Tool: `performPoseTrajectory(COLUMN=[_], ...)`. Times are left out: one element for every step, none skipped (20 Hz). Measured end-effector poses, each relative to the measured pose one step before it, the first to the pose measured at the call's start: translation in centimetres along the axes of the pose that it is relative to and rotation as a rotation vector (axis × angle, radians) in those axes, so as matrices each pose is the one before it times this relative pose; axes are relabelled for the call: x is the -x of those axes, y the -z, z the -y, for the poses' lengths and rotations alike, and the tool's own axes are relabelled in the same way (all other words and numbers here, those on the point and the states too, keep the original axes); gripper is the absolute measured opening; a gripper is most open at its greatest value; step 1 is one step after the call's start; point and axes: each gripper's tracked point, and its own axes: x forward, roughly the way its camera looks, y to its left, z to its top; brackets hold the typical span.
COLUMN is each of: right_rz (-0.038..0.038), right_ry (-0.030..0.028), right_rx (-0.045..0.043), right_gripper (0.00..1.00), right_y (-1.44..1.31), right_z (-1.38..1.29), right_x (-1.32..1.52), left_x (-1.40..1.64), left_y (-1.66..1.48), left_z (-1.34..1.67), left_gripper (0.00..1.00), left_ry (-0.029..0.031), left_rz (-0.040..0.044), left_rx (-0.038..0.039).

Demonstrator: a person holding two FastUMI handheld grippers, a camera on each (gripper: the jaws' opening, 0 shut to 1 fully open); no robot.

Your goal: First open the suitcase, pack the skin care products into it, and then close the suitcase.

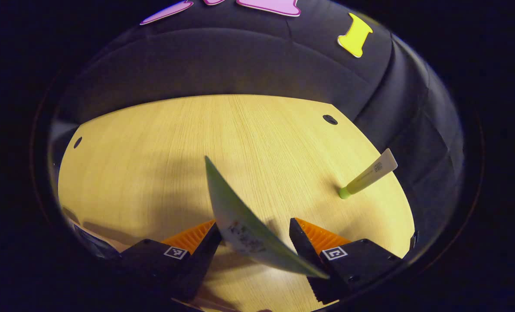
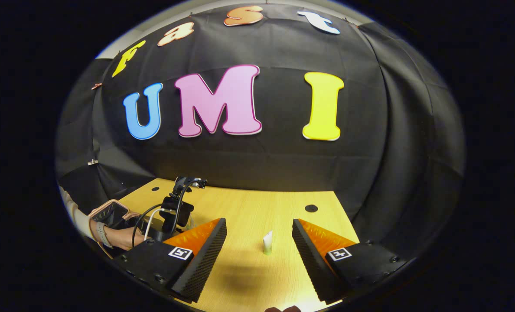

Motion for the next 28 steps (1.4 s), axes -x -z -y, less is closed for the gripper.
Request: performPoseTrajectory(right_rz=[-0.02225, -0.02961, -0.034, -0.02786, -0.02185, -0.01905, -0.02739, -0.02862, -0.02272, -0.01859, -0.02328, -0.02033, -0.02113, -0.01726, -0.01106, -0.00531, -0.00525, -0.00662, -0.01108, 0.00287, 0.00735, 0.01066, 0.00773, 0.00026, 0.00504, 0.00436, 0.00329, -0.00196], right_ry=[-0.00571, -0.00785, -0.01337, -0.01823, -0.01831, -0.02348, -0.00281, 0.00699, 0.00433, 0.01203, 0.00802, 0.00179, 0.00246, -0.00803, -0.00237, -0.00943, 0.00911, 0.00742, -0.01272, -0.0196, -0.01948, -0.02168, -0.02176, -0.03265, -0.02304, -0.02749, -0.03986, -0.02652], right_rx=[-0.01098, -0.00821, -0.00454, -0.00474, -0.00143, 0.0003, 0.00596, 0.0082, 0.01154, 0.00204, 0.00167, -0.00492, -0.00553, -0.0067, -0.00293, -0.00097, 0.00803, 0.00349, -0.00219, -0.00513, 0.00256, 0.00868, 0.01044, 0.00839, 0.0073, 0.00562, 0.00836, 0.00901], right_gripper=[0.96, 0.97, 0.98, 0.99, 0.98, 0.98, 0.97, 0.98, 0.98, 0.98, 0.98, 0.98, 0.98, 0.98, 0.98, 0.98, 0.86, 0.56, 0.27, 0.27, 0.3, 0.3, 0.31, 0.3, 0.3, 0.3, 0.3, 0.3], right_y=[1.23, 1.38, 1.49, 1.445, 0.954, 1.025, 1.09, 1.17, 0.875, 0.727, 0.779, 0.581, 0.506, 0.538, 0.356, 0.313, 0.256, 0.213, 0.073, -0.093, -0.436, -0.496, -0.603, -0.475, -0.543, -0.449, -0.293, -0.238], right_z=[0.352, 0.352, 0.162, -0.075, -0.087, -0.079, 0.395, 0.608, 0.545, 0.443, 0.383, 0.079, -0.006, -0.134, -0.202, -0.252, 0.01, 0.2, -0.298, -0.595, -0.67, -0.956, -1.064, -1.628, -1.674, -2.079, -2.378, -2.556], right_x=[-0.922, -1.143, -1.491, -1.422, -1.325, -1.317, -1.552, -1.705, -1.341, -1.407, -1.361, -1.024, -0.941, -0.77, -0.768, -0.554, -0.554, -0.419, 0.582, 0.082, 0.648, 1.067, 1.121, 1.364, 1.431, 1.402, 1.277, 1.107], left_x=[-1.234, 0.231, 0.367, 0.561, 0.827, 1.088, 1.024, 1.311, 1.402, 1.442, 1.024, 1.259, 1.076, 1.148, 1.485, 1.412, 0.97, 1.092, 1.161, 1.209, 1.022, 0.979, 0.262, 0.646, 0.44, 0.275, -0.268, -0.778], left_y=[0.308, -0.534, 0.373, 0.098, 0.014, -0.255, -0.346, -0.208, -0.03, -0.139, -0.107, -0.25, -0.174, -0.045, 0.05, 0.427, 0.464, 0.604, 0.721, 0.84, 0.984, 0.843, 0.847, 1.011, 1.102, 1.717, 1.671, 1.75], left_z=[-0.423, -0.159, 0.723, 0.62, 0.555, 0.294, 0.198, 0.55, 0.694, 0.51, 0.347, 0.166, 0.128, -0.09, -0.297, -0.551, -0.695, -0.937, -1.096, -1.275, -1.267, -1.491, -1.443, -1.494, -1.76, -2.277, -2.412, -2.162], left_gripper=[0.9, 0.69, 0.49, 0.47, 0.46, 0.45, 0.45, 0.45, 0.44, 0.44, 0.44, 0.44, 0.44, 0.44, 0.44, 0.44, 0.43, 0.44, 0.45, 0.45, 0.45, 0.45, 0.44, 0.44, 0.45, 0.45, 0.45, 0.45], left_ry=[-0.02187, -0.01117, 0.01443, 0.01665, 0.01627, 0.0089, 0.00718, 0.01276, 0.01652, 0.00931, 0.00517, -0.00031, -0.00084, -0.00251, 0.00509, -0.0042, -0.01946, -0.02607, -0.03367, -0.02706, -0.01563, -0.00578, -0.00471, -0.01284, -0.01981, -0.03553, -0.04854, -0.04528], left_rz=[-0.00408, -0.00582, -0.01476, -0.00893, -0.00019, 0.00943, 0.0174, 0.00881, 0.00139, 0.00819, 0.00565, 0.01124, 0.00792, 0.00907, 0.00573, -0.00461, -0.0054, -0.00989, -0.0116, -0.0155, -0.01296, -0.00977, -0.01589, -0.02617, -0.03644, -0.05863, -0.06602, -0.075], left_rx=[-0.00885, -0.01023, -0.00509, 0.00014, -0.00512, -0.00663, -0.00117, 0.0027, -0.00017, -0.00706, -0.01018, -0.00854, 0.00038, 0.01713, 0.02721, 0.02857, 0.01799, 0.01337, 0.01302, 0.01859, 0.0232, 0.02722, 0.01977, 0.01594, 0.00454, -0.00456, -0.00889, -0.00572])
